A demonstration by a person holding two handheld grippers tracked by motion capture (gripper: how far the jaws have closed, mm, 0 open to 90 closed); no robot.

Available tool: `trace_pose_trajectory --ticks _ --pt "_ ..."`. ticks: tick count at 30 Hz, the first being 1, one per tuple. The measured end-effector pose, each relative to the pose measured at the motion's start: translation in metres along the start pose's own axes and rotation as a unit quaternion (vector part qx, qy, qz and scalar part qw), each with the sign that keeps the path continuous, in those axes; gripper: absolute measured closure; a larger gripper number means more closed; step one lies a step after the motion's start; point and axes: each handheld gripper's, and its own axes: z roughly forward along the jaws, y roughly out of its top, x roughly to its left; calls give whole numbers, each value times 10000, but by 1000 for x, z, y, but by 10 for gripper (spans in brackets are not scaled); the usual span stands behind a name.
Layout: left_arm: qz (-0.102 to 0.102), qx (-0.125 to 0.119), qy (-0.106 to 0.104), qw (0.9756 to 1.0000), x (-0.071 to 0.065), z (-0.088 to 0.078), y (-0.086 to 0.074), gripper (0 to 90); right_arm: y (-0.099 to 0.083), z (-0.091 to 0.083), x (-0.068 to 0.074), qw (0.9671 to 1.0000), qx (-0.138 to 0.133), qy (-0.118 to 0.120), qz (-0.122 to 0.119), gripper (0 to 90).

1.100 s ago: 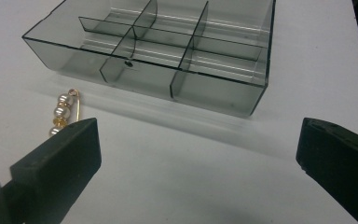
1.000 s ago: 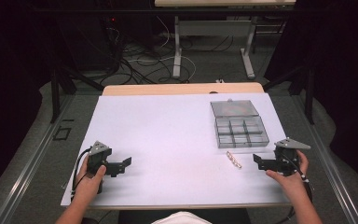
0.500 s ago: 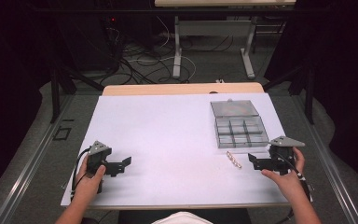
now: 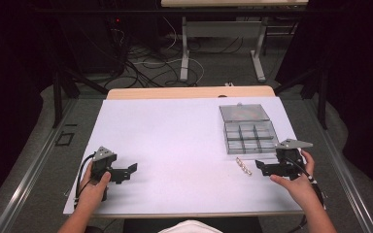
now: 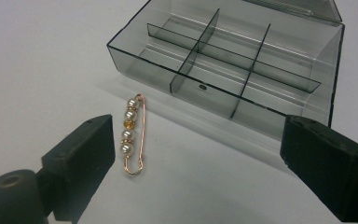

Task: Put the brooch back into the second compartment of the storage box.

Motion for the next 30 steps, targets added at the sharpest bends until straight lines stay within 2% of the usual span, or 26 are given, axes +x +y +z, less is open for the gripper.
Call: trace_pose_trajectory --ticks 5,10,26,30 --pt "-5 -11 2 10000 0 0 0 25 5 2 4 9999 57 154 -16 148" --pt "-42 -15 -6 10000 0 0 0 26 9 5 9 9996 152 235 -94 151" --pt "-37 -6 -5 10000 0 0 0 26 23 15 16 9970 608 353 -324 179" --pt "-39 -3 -8 10000 0 0 0 26 28 18 18 9958 708 331 -481 190"
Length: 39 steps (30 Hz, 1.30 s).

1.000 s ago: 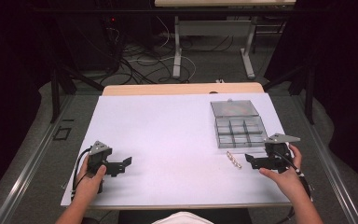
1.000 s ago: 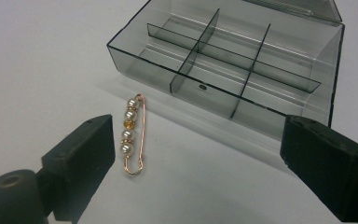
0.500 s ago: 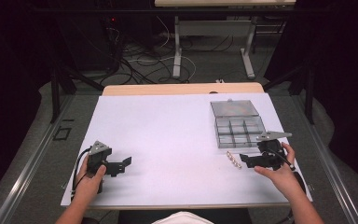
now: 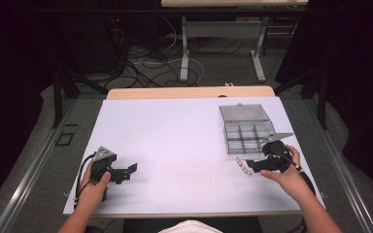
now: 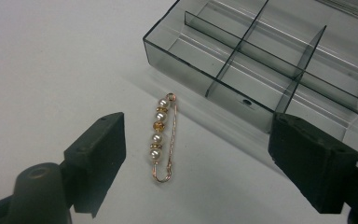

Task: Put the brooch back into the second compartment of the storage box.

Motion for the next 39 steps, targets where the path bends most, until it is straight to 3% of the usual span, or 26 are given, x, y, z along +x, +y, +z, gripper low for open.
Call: trace_pose_trajectory --ticks 6,19,29,35,36,39 --pt "8 -8 1 10000 0 0 0 26 6 4 1 9997 197 -45 -111 210" --pt "39 9 14 10000 0 0 0 26 12 10 3 9988 496 1 32 288" --pt "44 9 15 10000 1 0 0 26 17 19 5 9967 764 84 258 380" --pt "56 20 21 10000 1 0 0 27 19 22 4 9947 861 265 501 432" --pt "51 14 20 10000 1 0 0 27 20 24 5 9931 906 288 689 442" --pt "60 72 -28 10000 1 -1 1 27 21 26 5 9911 1000 321 814 478"
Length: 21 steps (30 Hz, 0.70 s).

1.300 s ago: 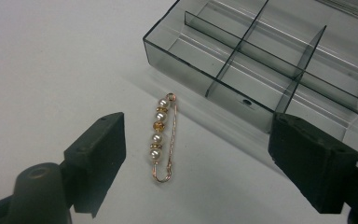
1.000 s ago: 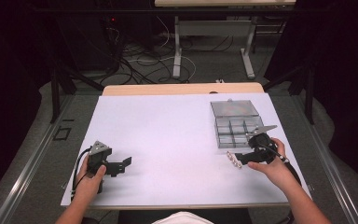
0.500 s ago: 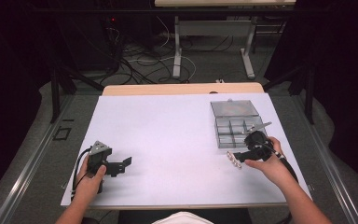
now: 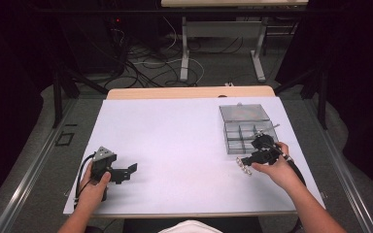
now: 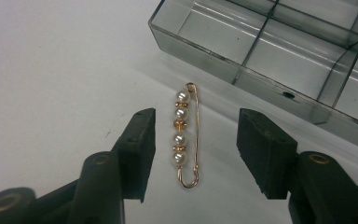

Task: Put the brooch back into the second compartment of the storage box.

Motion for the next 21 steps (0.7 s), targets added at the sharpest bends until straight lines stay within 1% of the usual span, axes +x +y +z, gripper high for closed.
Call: trace_pose_trajectory --ticks 2,3,5,7,8,9,10,11,12,13,17,18,19,20,21 --pt "4 14 -6 10000 0 0 0 27 1 2 0 10000 37 37 45 490" --pt "4 14 -6 10000 0 0 0 27 1 2 -1 10000 73 16 31 501" --pt "8 12 -3 10000 0 0 0 27 2 3 0 9998 113 75 140 515" --pt "8 11 -4 10000 0 0 0 28 3 4 0 9997 170 112 158 522" --pt "7 10 -3 10000 0 0 0 28 3 5 0 9997 206 79 128 526" --pt "7 10 -3 10000 0 0 0 28 4 6 1 9994 219 130 218 535" --pt "7 10 -4 10000 0 0 0 28 4 6 1 9994 219 130 218 535" --pt "8 13 -2 10000 0 0 0 28 4 9 0 9993 254 172 206 547" --pt "8 16 -2 10000 0 0 0 28 4 10 0 9992 298 146 205 552" --pt "17 25 -2 10000 0 0 0 28 5 10 1 9989 367 176 239 555" --pt "10 15 -3 10000 0 0 0 29 5 13 1 9987 388 142 285 570" --pt "12 16 -2 10000 0 0 0 28 5 15 1 9987 388 192 279 580" --pt "12 18 -3 10000 0 0 0 28 5 16 1 9985 407 161 329 582" --pt "4 -41 45 10000 0 1 -1 28 6 17 1 9984 425 173 318 583" --pt "4 -41 45 10000 0 1 -1 29 6 17 1 9984 425 173 318 583"
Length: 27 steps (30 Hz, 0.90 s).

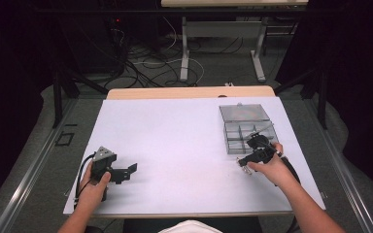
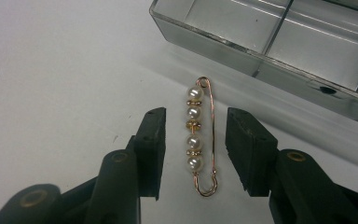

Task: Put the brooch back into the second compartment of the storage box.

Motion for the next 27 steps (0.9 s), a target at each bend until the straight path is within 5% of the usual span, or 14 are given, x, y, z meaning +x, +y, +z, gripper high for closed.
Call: trace_pose_trajectory --ticks 27 --pt "1 71 -54 10000 1 -1 0 30 2 17 1 9999 128 31 67 724"
